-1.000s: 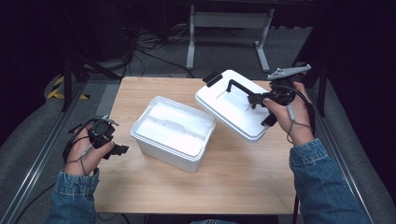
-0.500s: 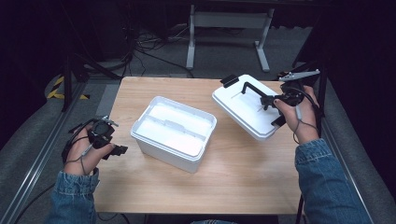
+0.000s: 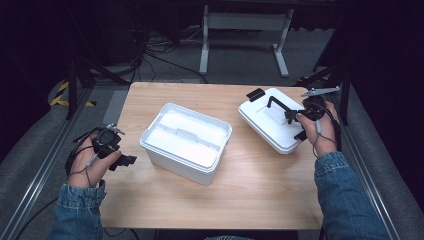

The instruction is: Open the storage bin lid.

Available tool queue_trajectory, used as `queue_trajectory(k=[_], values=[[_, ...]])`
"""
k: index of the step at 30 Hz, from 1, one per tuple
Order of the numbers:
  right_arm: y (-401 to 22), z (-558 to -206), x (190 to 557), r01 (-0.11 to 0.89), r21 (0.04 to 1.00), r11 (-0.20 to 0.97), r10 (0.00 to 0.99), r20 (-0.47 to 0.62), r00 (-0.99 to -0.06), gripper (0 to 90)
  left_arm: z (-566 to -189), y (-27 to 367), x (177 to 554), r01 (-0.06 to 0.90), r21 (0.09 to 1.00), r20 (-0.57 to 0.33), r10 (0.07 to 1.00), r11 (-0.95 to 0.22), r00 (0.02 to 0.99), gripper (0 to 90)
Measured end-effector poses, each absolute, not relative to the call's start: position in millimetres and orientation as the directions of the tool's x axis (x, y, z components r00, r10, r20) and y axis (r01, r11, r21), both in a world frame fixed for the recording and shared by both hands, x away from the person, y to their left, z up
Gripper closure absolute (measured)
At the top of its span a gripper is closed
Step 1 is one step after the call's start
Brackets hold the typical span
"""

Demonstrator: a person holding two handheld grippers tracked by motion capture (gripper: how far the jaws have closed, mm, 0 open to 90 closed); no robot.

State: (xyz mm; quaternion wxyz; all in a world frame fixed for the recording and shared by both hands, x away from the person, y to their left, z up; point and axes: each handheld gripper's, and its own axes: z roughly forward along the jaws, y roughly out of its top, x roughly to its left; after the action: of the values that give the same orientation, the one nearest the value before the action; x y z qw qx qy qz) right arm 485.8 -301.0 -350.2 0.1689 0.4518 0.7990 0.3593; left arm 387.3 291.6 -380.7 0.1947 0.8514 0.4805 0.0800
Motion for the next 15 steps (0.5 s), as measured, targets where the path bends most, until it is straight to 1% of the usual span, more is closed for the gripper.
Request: queue_trajectory(k=[6, 15], values=[[-305.2, -369.7, 489.5, 0.619, 0.715, 0.325, 0.850, 0.066, -0.522, 85.4, -381.2, 291.9, 387.9, 0.782, 0.409, -0.042, 0.847, -0.470, 0.530, 22.1], [-310.4, -391.1, 491.2, 0.635, 0.703, 0.321, 0.857, 0.070, -0.511, 85.4, -381.8, 291.9, 387.4, 0.791, 0.403, -0.055, 0.850, -0.461, 0.524, 22.3]])
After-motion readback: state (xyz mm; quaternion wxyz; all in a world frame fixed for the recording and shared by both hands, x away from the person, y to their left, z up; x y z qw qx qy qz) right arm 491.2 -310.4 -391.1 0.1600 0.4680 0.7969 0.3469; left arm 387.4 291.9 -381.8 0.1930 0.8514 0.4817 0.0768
